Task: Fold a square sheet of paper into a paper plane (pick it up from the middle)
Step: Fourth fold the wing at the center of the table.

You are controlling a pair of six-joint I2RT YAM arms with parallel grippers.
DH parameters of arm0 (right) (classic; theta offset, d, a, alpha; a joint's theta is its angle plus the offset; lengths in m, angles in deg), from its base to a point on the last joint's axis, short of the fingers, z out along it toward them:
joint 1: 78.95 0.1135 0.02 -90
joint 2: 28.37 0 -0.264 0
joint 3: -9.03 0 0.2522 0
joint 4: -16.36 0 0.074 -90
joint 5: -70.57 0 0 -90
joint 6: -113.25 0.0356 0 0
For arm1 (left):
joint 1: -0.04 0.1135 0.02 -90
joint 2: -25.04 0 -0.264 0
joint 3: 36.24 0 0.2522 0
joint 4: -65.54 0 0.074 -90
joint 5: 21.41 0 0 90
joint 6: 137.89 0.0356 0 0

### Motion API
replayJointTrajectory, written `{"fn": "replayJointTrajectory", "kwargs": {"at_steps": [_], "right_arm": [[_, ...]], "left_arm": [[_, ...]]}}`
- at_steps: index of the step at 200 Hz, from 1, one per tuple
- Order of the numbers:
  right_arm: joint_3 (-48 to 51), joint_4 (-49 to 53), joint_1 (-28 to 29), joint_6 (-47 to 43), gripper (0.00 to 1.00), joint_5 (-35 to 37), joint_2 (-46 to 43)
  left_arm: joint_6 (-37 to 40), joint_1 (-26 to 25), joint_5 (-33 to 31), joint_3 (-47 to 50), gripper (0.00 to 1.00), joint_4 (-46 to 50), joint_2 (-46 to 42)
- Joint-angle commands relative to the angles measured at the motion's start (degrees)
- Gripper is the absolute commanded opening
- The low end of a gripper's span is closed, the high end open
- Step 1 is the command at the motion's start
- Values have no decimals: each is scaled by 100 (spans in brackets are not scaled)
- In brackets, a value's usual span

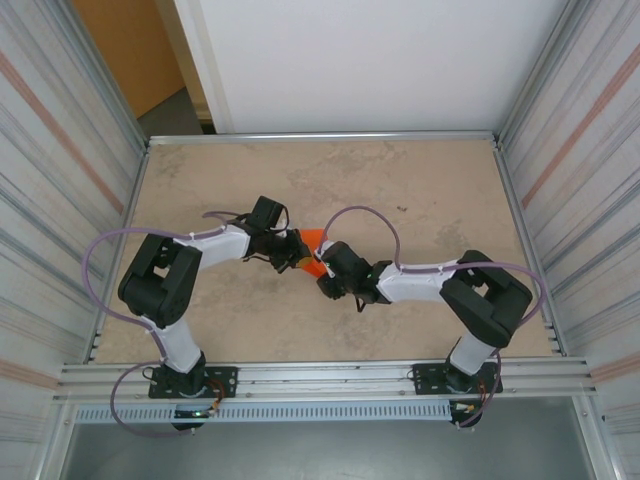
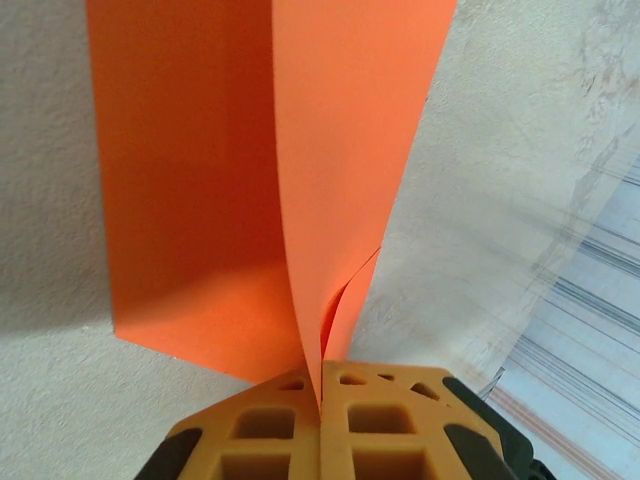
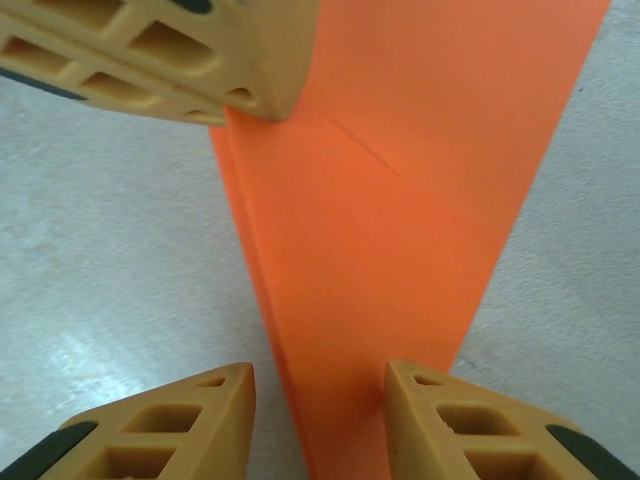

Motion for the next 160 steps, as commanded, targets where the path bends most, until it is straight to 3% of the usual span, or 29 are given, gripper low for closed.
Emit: {"fn": "replayJointTrajectory", "kwargs": {"at_steps": [1,160], "right_arm": [[-165,-172,49,-110,36,372,117],[-214,-227,69,-12,26,434,340]], "left_arm": [[-100,-27,-37,-129,0,173,1],[-162,-71,-1,-125,2,177,26]]}}
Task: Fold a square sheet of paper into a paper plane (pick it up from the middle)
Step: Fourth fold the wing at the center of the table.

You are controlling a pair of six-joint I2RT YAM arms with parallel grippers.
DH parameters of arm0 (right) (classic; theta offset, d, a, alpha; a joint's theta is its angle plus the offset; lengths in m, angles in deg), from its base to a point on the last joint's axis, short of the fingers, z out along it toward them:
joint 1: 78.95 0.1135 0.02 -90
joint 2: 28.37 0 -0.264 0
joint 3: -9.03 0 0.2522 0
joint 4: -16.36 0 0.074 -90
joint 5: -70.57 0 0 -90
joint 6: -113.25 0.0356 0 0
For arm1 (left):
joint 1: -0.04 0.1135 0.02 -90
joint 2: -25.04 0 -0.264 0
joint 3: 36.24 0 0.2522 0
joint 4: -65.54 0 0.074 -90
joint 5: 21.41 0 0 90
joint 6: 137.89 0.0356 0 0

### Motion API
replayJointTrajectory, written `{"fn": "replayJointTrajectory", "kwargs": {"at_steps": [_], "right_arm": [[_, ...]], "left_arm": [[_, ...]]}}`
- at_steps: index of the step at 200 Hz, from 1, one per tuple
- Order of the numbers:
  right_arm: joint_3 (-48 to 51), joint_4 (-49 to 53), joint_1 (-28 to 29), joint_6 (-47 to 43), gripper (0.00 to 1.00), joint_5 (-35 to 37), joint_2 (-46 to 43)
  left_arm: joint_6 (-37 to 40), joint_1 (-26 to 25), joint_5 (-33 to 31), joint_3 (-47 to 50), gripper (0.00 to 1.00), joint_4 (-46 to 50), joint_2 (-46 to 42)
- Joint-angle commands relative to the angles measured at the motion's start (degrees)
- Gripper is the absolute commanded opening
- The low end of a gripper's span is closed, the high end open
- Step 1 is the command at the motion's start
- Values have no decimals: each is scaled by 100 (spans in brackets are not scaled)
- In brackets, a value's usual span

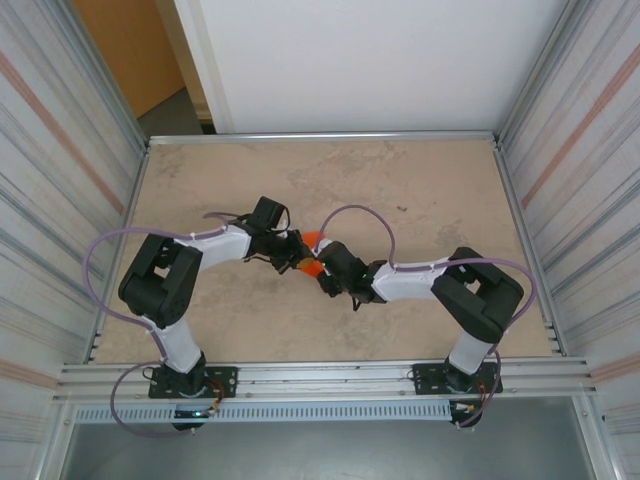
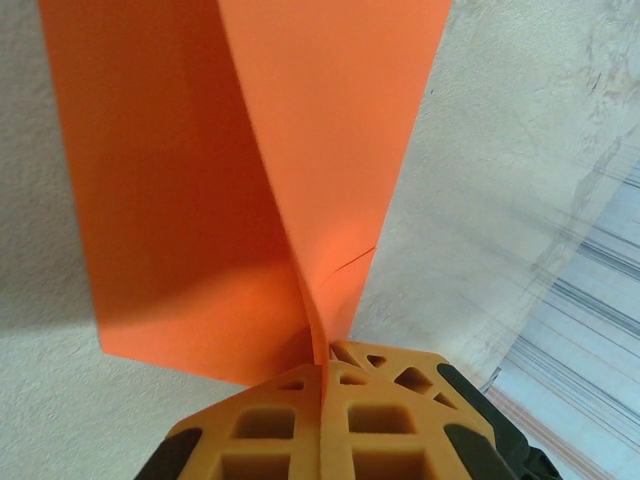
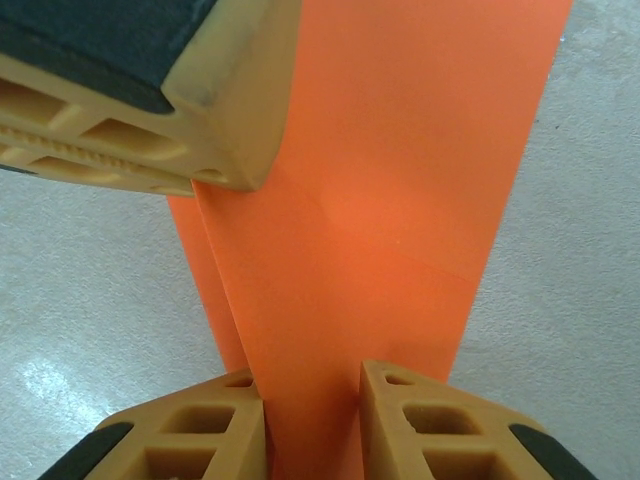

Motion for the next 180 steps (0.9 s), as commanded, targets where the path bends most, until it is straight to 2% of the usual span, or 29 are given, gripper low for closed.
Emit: {"fn": "replayJointTrajectory", "kwargs": {"at_steps": [1,67,94,129,142,180], "right_arm": [[-81,-13,28,7,26,130,87],[14,5,27,49,26,177,51],[40,2,27,55,19,144,35],[174,-145,-7,131,11,-10,8],[270,-291,-62,186,8,-170,-22],[584,-799,-354,390,5,-824,-167]], "left_arm": [[-47,-21,4,-121,2,165,20],[-23,16,3,-134,3,202,17],[-25,23,8,-143,6,215,8],[-22,185,-86,-60,20,199,-202],[-21,296,-169,7,27,189,-330],[-87,537,-356,264,40,26,-712]]}}
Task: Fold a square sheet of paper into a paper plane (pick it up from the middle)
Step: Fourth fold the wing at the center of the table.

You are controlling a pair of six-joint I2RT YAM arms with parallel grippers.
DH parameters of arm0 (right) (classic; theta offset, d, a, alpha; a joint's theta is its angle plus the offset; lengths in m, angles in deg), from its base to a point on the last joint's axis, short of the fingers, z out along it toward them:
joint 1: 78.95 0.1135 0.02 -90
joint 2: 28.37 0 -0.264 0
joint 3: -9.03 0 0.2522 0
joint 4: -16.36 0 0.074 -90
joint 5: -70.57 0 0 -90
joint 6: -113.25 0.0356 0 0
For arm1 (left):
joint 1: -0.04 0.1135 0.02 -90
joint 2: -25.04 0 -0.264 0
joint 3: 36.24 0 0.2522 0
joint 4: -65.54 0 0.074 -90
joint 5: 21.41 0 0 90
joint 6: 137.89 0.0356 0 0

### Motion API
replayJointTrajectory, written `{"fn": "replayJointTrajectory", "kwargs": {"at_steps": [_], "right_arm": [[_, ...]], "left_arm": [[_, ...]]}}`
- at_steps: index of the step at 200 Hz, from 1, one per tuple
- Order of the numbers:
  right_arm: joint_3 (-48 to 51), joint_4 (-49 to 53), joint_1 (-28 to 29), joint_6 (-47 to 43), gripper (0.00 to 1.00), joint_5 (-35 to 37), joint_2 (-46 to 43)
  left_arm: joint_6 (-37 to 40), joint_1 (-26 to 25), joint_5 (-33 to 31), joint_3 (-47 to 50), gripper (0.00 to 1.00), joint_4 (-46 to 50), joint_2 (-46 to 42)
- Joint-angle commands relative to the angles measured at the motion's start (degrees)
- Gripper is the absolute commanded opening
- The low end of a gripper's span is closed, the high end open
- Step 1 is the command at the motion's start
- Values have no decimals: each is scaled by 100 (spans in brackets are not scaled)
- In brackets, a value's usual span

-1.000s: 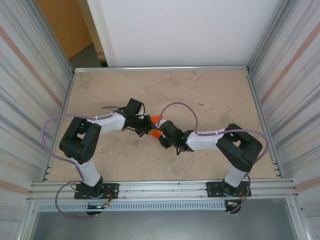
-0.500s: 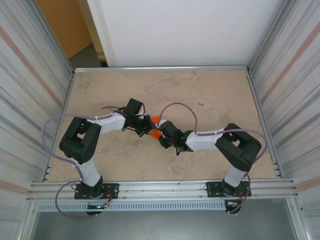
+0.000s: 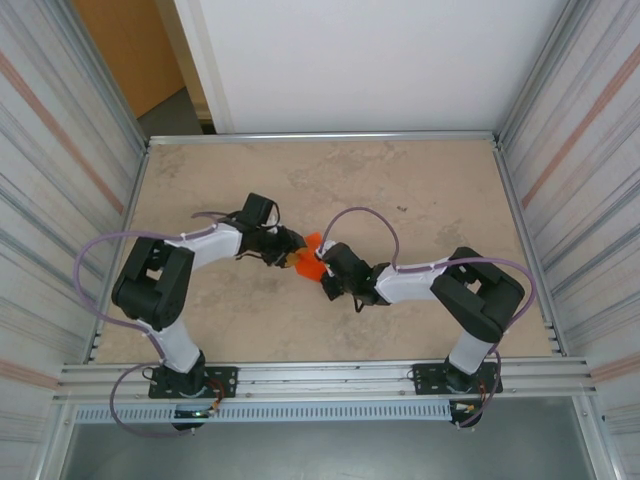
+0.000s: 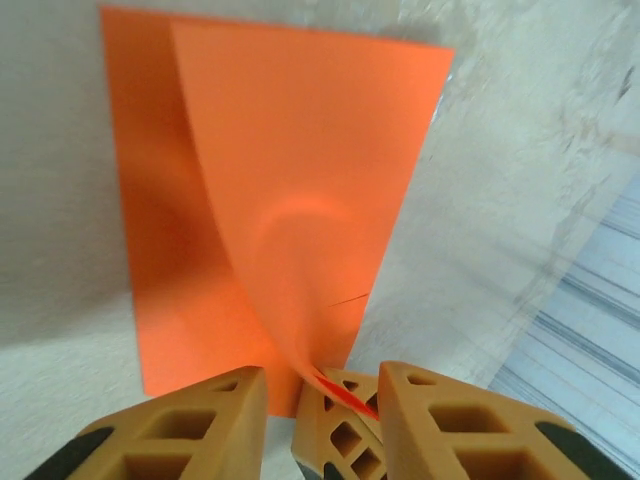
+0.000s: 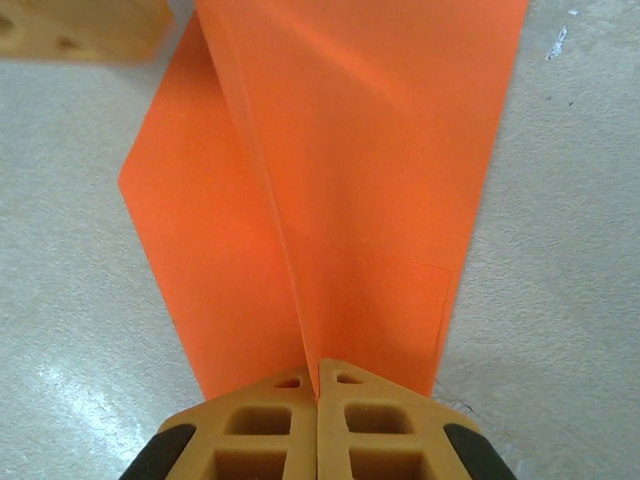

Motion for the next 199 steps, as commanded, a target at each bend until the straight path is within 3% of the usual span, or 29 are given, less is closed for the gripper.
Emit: {"fn": "replayJointTrajectory", "kwargs": {"at_steps": [1,121,199], "right_arm": [[235,-277,-186,240,5,-479,-140],[487,-890,-1115,1069,4,-2761,-164],[-131,-17,-1264,1169,4,-3397,239]], "left_arm": [[-63,109,-212,179,40,-66,-439],[-643,-75,-385,1637,42,-2348,-1061],[-607,-376,-191,1557,34,-2769,-546]]}}
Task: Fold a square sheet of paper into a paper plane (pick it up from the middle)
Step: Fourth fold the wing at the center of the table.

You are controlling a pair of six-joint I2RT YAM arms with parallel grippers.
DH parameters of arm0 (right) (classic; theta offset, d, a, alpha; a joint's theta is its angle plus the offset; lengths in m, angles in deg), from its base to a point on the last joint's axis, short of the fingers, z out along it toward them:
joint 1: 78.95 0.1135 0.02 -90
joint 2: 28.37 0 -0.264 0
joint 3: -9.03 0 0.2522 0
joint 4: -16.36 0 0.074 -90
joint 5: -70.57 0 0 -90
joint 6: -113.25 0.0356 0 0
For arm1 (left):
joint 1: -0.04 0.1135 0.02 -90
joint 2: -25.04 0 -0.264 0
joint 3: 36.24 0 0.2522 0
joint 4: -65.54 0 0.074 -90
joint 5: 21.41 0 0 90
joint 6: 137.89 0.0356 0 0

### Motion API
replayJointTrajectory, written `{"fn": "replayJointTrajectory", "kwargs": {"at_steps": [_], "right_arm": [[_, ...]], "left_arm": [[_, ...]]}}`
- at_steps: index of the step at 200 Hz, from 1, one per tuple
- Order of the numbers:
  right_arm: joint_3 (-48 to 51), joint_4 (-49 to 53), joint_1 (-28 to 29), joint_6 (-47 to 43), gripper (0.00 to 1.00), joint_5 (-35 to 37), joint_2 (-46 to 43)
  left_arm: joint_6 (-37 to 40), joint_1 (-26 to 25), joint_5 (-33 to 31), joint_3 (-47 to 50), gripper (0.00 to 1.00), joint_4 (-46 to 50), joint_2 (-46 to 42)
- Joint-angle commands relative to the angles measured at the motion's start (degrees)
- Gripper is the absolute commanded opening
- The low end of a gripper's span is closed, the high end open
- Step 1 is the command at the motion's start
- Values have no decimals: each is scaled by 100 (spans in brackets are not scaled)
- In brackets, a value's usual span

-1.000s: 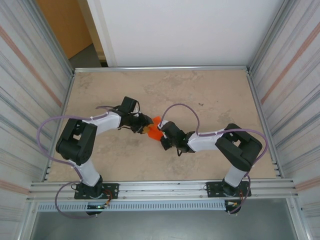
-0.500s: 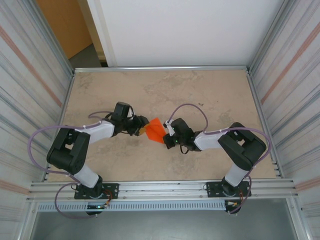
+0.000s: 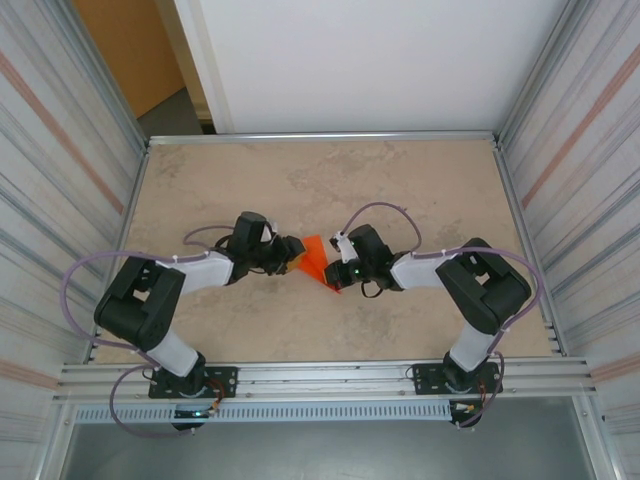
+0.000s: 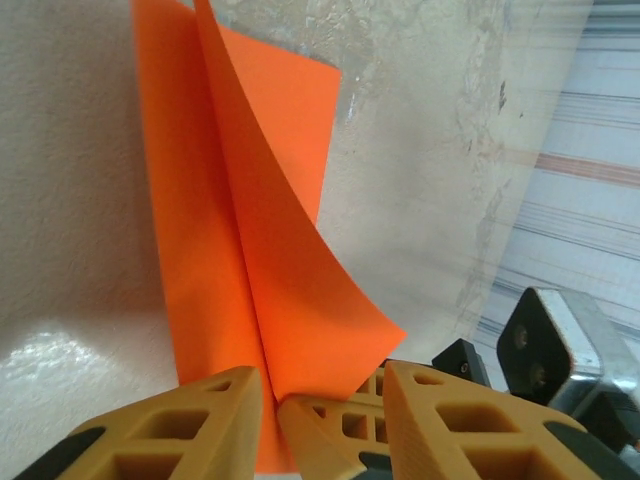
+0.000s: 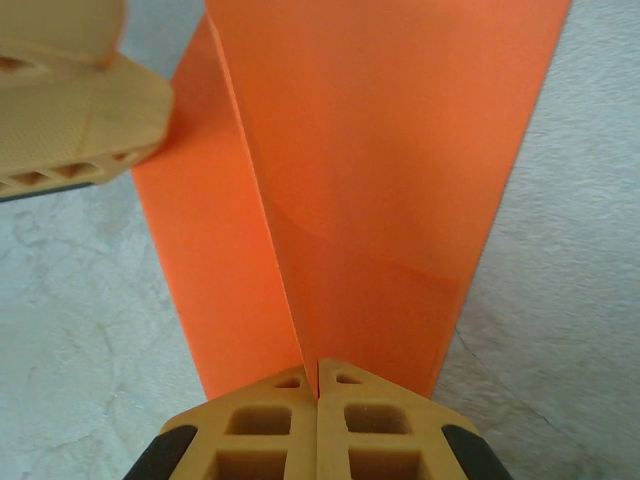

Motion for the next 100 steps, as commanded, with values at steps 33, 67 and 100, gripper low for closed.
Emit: {"fn": "replayJointTrajectory", "kwargs": {"at_steps": [33,67,100], "right_arm": [[-337,588,-84,130,5,-316,280],[-270,498,-149,228,5,-381,323],[-235,489,-169,211,8,-382,314]], "left_arm": [[76,-97,3,-114,33,38,95],[214,-125,21,-252,33,230,178],[248,-173,173,-401,33,303,467]]}}
